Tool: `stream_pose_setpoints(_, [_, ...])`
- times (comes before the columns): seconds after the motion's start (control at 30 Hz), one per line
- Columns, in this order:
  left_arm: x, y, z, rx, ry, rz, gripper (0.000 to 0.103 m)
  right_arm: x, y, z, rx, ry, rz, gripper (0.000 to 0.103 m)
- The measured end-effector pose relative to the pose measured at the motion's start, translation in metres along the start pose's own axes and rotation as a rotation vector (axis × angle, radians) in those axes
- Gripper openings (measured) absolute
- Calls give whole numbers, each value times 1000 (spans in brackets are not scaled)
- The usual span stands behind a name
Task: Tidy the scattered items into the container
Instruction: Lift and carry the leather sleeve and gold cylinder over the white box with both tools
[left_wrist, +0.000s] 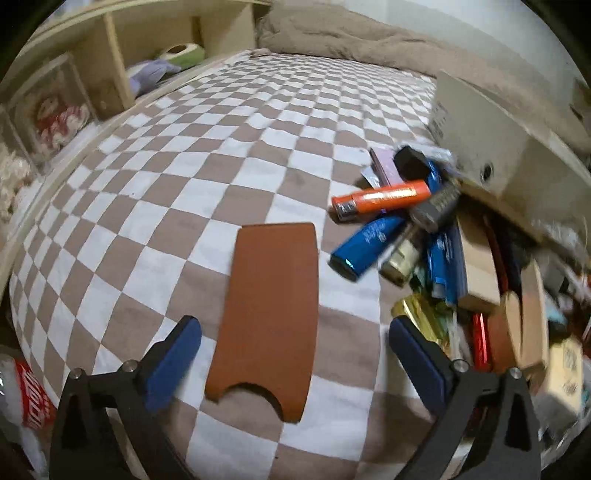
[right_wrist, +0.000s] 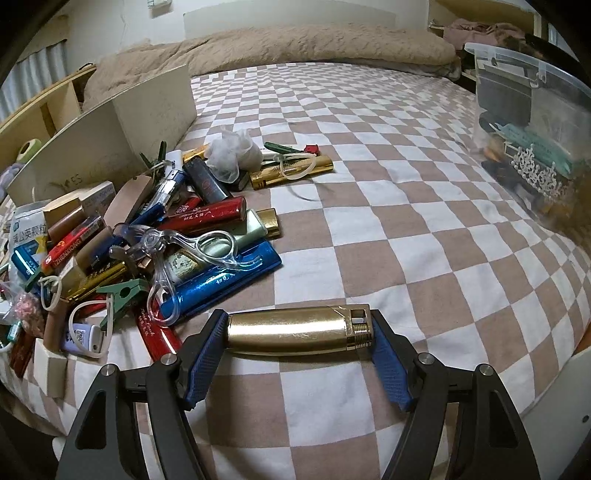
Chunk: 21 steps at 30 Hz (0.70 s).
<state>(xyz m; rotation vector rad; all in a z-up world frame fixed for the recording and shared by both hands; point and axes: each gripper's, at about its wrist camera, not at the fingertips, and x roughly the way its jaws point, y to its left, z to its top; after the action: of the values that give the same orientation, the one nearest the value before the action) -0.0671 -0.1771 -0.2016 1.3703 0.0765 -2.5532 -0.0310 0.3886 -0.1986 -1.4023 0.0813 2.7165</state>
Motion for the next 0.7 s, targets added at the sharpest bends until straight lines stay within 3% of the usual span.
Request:
stream_pose_setpoints(0.33, [-2, 5, -3, -59, -7, -2, 103, 0, 2, -1, -13, 0, -16, 75])
stream_pose_setpoints(0.5, [-9, 23, 1, -192, -7, -75, 99, 1, 4, 0, -19, 1, -26, 75])
stream_pose_setpoints(0.7, [-13, 34, -1, -197, -16, -42, 64, 0, 8, -1, -32, -2, -45, 75])
